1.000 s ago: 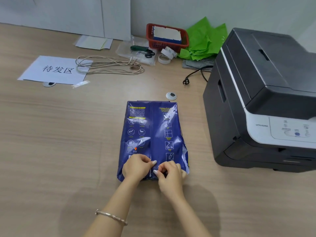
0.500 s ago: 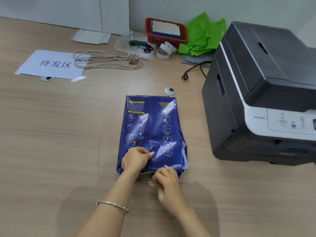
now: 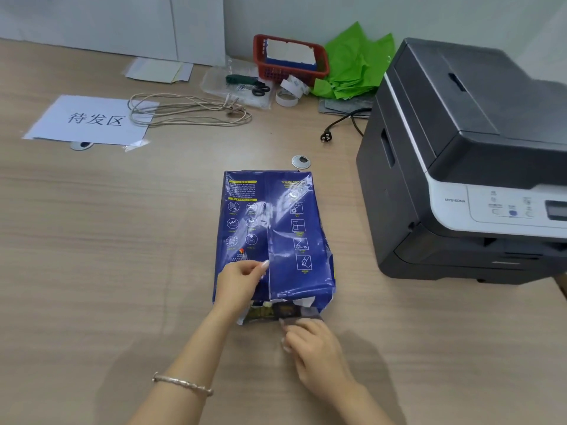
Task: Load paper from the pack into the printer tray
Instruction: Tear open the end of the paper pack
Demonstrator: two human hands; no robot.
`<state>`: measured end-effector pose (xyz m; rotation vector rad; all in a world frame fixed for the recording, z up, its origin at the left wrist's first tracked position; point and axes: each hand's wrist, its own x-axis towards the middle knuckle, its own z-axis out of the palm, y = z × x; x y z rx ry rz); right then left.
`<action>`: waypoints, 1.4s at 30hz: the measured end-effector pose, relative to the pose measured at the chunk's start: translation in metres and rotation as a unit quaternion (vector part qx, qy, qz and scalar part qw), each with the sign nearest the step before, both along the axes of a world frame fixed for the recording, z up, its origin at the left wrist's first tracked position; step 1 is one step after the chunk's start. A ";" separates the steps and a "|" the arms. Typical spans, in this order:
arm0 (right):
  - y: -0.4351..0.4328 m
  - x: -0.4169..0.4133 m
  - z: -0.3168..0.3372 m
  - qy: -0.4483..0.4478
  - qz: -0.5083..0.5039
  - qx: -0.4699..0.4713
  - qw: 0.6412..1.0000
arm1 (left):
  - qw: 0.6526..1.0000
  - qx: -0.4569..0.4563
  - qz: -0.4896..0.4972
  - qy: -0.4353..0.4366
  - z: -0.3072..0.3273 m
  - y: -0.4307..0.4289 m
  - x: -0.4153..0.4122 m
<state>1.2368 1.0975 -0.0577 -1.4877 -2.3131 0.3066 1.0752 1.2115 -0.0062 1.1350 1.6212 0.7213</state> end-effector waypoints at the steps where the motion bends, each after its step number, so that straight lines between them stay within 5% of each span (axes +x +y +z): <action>1: -0.004 0.002 0.002 -0.012 0.013 0.007 1.000 | 0.999 0.033 -0.003 0.020 -0.002 -0.003 -0.004; 5: 0.002 0.003 0.024 0.052 -0.056 0.101 0.992 | 0.961 0.189 -0.118 0.162 -0.014 -0.013 -0.024; 9: 0.040 -0.007 0.039 0.017 -0.162 0.111 0.980 | 0.898 0.152 -0.287 0.296 -0.022 -0.016 -0.037; 13: 0.065 -0.007 0.033 -0.103 -0.170 0.037 0.979 | 0.877 0.209 -0.267 0.341 -0.028 -0.019 -0.037; 17: 0.067 0.002 0.032 0.006 -0.194 0.017 0.981 | 0.873 0.268 -0.237 0.331 -0.032 -0.018 -0.046; 19: 0.064 0.007 0.037 0.134 -0.257 -0.066 0.955 | 0.877 0.296 -0.221 0.309 -0.030 -0.019 -0.046; 21: 0.065 0.012 0.039 0.298 -0.307 -0.142 0.893 | 0.921 0.257 -0.157 0.247 -0.024 -0.020 -0.042; 24: 0.072 0.018 0.038 0.441 -0.362 -0.153 0.807 | 0.991 0.114 0.053 0.039 -0.016 -0.014 -0.041; 26: 0.077 0.021 0.036 0.463 -0.387 -0.151 0.783 | 0.980 0.052 0.171 -0.089 -0.008 -0.009 -0.045; 29: 0.083 0.025 0.033 0.468 -0.423 -0.163 0.758 | 0.966 0.018 0.201 -0.159 -0.003 -0.007 -0.047; 42: 0.085 0.022 0.048 0.493 -0.390 -0.215 0.747 | 0.990 0.016 0.071 -0.117 0.001 -0.018 -0.035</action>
